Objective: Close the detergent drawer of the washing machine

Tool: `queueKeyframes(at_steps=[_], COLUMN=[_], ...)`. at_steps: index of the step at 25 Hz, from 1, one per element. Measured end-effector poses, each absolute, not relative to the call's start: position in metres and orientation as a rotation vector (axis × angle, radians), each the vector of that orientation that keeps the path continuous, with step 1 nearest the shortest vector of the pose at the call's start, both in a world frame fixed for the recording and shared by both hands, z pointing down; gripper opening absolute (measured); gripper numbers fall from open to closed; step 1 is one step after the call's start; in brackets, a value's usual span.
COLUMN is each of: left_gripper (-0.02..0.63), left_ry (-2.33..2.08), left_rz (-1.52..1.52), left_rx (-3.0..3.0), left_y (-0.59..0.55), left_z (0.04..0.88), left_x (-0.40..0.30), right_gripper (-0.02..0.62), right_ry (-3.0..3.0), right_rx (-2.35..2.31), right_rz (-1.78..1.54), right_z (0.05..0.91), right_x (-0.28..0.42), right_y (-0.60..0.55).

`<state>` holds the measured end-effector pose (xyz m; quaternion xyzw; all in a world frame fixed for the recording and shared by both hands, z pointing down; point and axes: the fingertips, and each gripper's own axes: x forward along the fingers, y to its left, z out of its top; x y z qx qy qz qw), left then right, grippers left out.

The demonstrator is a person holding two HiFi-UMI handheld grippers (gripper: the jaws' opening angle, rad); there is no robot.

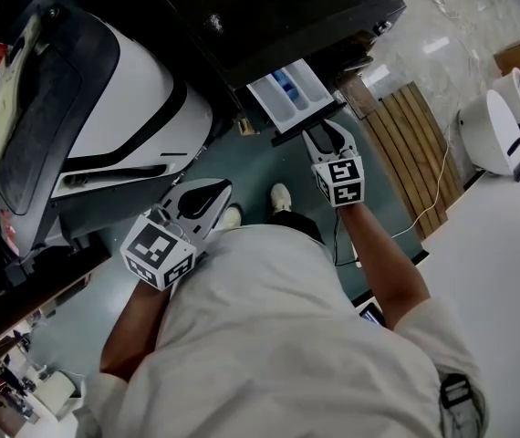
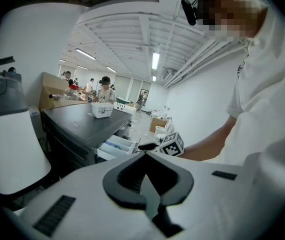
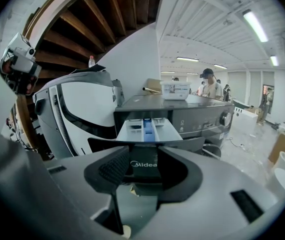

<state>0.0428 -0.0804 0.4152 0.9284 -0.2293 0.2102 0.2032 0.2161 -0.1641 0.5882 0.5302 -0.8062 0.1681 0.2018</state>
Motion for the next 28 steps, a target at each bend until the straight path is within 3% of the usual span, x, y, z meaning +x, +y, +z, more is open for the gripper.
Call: queueKeyframes(at_steps=[28], left_gripper=[-0.003], left_ry=[-0.719], left_rz=[0.562], left_rx=[2.564], left_y=[-0.087], left_z=[0.416], left_x=[0.031], right_gripper=[0.161], right_ry=[-2.268], right_rx=[1.473], right_rz=[0.467], right_z=[0.586], right_x=[0.205], right_y=[-0.195])
